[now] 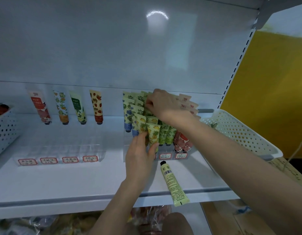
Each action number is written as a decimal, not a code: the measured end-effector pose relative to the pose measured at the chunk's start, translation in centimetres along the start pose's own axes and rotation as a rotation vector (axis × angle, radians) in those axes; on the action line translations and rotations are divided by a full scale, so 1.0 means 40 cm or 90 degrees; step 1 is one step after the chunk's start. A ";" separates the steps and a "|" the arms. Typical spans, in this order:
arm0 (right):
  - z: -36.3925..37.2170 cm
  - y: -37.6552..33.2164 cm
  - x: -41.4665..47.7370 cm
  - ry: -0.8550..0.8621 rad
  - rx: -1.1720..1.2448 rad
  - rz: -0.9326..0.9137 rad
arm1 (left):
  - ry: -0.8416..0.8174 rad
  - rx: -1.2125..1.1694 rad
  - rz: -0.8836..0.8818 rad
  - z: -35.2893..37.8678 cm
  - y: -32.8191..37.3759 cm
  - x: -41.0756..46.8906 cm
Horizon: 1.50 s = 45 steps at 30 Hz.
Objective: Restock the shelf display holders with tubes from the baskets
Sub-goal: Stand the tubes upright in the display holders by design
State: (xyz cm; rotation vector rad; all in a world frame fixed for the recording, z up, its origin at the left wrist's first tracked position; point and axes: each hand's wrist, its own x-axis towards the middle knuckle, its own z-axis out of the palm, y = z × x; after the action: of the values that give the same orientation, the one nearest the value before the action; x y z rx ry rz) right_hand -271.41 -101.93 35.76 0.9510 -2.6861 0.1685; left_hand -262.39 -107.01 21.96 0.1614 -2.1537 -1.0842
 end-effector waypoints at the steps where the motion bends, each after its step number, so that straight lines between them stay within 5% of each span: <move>1: -0.002 0.004 -0.001 -0.002 0.033 0.008 | -0.002 -0.003 -0.002 -0.002 0.001 0.000; 7: -0.023 0.047 -0.062 0.049 0.238 0.033 | -0.016 -0.003 -0.016 -0.005 0.001 0.001; 18: -0.040 0.046 -0.092 -0.055 0.073 -0.107 | -0.020 -0.011 -0.016 0.002 0.006 -0.001; 26: -0.005 0.066 -0.095 0.043 -0.028 -0.093 | -0.015 -0.020 -0.023 0.002 0.006 -0.001; 37: -0.013 0.078 -0.088 -0.044 0.094 -0.006 | -0.021 -0.024 -0.020 0.006 0.014 0.000; 42: -0.031 0.081 -0.117 0.078 0.230 -0.008 | -0.026 -0.014 -0.032 0.011 0.014 0.003; 45: -0.026 0.075 -0.141 0.026 0.200 -0.058 | -0.026 -0.017 -0.016 0.009 0.011 0.001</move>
State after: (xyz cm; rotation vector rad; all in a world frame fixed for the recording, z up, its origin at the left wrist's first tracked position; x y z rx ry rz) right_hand -268.89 -96.02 35.00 1.1408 -2.6187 0.5986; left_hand -262.57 -106.51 22.16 0.1558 -2.1780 -1.1401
